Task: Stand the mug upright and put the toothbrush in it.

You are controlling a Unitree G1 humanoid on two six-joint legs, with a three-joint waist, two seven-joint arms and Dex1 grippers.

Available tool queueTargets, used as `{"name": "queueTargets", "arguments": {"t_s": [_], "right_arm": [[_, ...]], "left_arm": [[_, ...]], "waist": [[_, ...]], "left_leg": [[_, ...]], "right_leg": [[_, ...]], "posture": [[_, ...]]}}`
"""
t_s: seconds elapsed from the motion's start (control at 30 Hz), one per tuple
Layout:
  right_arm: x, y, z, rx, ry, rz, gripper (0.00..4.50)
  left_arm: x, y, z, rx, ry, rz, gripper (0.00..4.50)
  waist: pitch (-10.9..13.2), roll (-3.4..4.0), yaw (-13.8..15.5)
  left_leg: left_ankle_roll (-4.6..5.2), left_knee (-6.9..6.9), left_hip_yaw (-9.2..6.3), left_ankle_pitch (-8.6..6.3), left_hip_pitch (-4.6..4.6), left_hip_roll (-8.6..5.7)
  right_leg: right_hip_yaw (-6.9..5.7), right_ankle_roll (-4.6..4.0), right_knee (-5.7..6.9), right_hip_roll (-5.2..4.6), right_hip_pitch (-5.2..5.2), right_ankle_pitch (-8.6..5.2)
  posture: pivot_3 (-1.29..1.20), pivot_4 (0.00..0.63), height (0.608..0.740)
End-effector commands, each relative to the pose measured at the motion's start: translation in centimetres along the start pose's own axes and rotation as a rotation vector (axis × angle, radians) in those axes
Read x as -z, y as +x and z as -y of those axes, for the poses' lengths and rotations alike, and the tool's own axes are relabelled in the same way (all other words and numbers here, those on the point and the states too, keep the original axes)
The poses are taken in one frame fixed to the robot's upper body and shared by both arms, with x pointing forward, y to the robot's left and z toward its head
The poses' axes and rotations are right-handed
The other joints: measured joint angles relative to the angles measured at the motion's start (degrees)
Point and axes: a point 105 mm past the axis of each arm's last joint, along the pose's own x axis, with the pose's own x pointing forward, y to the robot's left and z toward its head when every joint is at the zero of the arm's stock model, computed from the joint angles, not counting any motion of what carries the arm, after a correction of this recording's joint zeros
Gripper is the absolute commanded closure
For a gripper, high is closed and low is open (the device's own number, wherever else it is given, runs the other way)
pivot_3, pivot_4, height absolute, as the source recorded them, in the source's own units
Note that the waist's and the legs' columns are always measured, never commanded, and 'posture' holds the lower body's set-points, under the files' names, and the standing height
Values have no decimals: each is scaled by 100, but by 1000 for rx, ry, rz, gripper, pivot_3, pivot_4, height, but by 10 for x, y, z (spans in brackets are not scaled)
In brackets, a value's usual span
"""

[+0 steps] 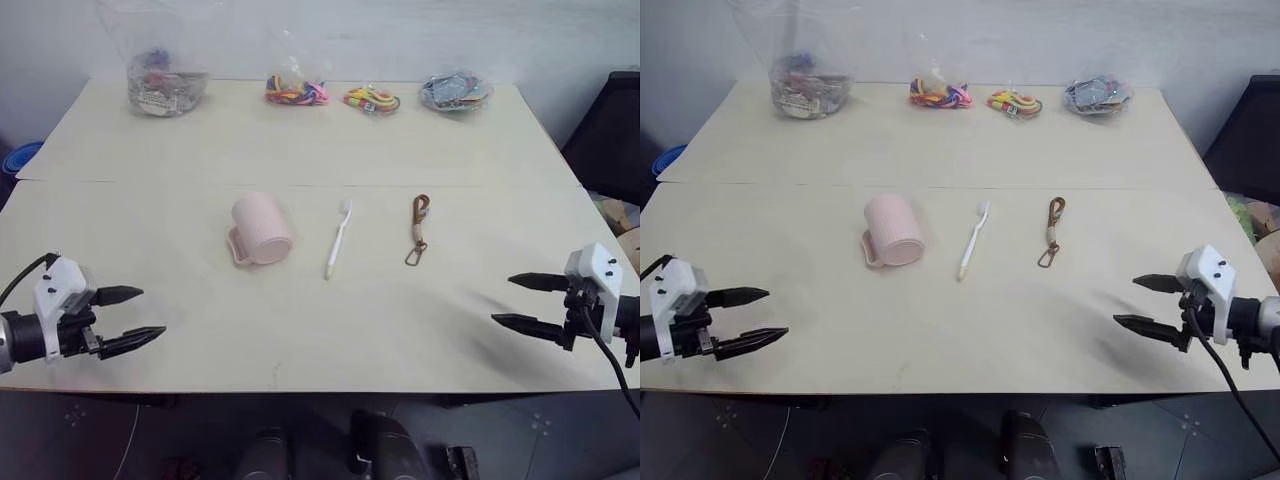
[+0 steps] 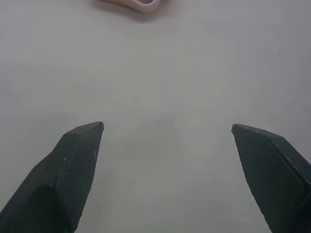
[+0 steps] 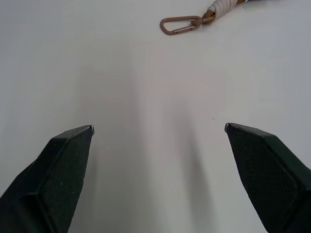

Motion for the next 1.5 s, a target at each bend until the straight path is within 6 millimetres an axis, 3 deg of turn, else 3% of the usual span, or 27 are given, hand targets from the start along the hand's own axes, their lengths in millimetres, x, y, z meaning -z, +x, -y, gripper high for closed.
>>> {"name": "queueTargets", "arguments": {"t_s": [0.03, 0.47, 1.07, 1.13, 1.23, 1.4, 1.5], "right_arm": [[-13, -8, 4, 28, -41, 30, 0], [-11, -8, 7, 45, -36, 4, 0], [-18, -4, 5, 57, 16, 60, 0], [-24, -2, 6, 84, 20, 90, 0], [-51, 11, 4, 133, 51, 210, 0], [-82, 45, 7, 299, 179, 326, 0], [-89, 71, 20, 461, 305, 325, 0]], "left_arm": [[-8, -8, -2, -16, 46, -2, 15], [-2, -2, -4, -47, 16, 2, 15], [-16, 6, -7, -36, 5, 56, 15], [-26, 12, -5, -20, -10, 89, 15], [-56, 24, 16, 109, -18, 170, 15], [-101, 41, 52, 314, 33, 263, 15], [-125, 54, 71, 423, 105, 291, 15]], "waist": [[0, 0, -1], [0, 0, 1], [0, 0, 5], [0, 0, 7], [0, 0, 1], [-1, 0, -6], [-2, 2, -28]], "left_leg": [[0, 0, 0, 0, 0, 0], [0, 1, 5, 0, 1, 0], [0, 2, 7, 0, 1, -2], [0, 3, 7, 0, 1, -4], [-1, 6, 6, 1, 1, -1], [-9, 10, -18, 3, 1, -1], [-12, 12, -16, 4, 1, -13]], "right_leg": [[0, 0, 0, 0, 0, 0], [2, 0, 1, 2, 0, 0], [3, 0, 5, 2, 0, 0], [2, 1, 7, 3, 0, 0], [5, 2, 12, 1, 0, 1], [8, 2, 19, 0, -1, 1], [8, 2, 21, 6, -1, 1]], "posture": [[0, 150, 740], [0, 150, 740], [0, 150, 740], [0, 150, 740], [0, 150, 740], [0, 150, 740], [0, 150, 740]]}}
